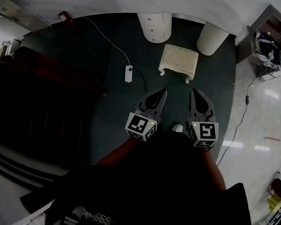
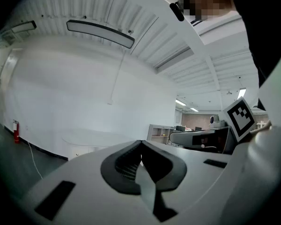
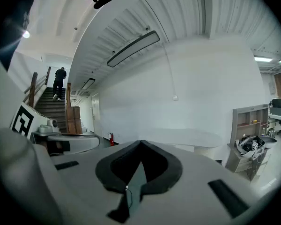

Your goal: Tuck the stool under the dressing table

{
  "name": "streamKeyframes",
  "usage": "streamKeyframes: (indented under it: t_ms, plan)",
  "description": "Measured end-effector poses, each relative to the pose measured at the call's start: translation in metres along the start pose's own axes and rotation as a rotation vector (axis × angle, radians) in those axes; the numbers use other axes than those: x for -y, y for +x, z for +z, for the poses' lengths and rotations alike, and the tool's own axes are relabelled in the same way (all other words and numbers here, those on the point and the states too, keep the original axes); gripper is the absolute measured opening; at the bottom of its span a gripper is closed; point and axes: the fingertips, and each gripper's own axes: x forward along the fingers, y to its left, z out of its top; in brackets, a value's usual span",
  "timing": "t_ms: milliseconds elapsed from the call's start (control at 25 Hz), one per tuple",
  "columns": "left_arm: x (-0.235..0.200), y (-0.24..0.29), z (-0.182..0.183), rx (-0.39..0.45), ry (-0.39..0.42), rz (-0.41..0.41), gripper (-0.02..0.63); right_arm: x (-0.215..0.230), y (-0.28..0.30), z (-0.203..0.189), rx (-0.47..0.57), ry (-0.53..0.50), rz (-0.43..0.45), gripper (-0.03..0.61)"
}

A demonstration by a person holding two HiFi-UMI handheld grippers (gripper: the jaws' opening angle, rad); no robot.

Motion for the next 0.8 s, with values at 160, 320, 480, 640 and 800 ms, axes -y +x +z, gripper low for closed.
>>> streamKeyframes:
  t_ms: [160, 320, 480, 640, 800]
  plan:
    - [0.014, 0.019, -0.003, 0.008, 0.003, 0.004, 0.017, 0.026, -0.009, -0.003, 0.016, 0.064, 0.009, 0.037]
    - [0.024, 0.036, -0.006, -0.007, -0.021, 0.013, 0.017, 0.053, -0.017, 0.0, 0.051, 0.11, 0.003, 0.038]
    - [0.041, 0.058, -0.004, -0.012, 0.032, 0.016, 0.017, 0.081, -0.028, -0.005, 0.075, 0.083, -0.002, 0.038]
    - [0.041, 0.075, -0.012, -0.02, 0.016, 0.064, 0.017, 0.109, -0.028, -0.026, 0.049, 0.086, -0.002, 0.038]
    - [0.041, 0.086, -0.022, -0.058, -0.001, 0.057, 0.017, 0.141, -0.029, -0.037, 0.033, 0.121, -0.046, 0.038]
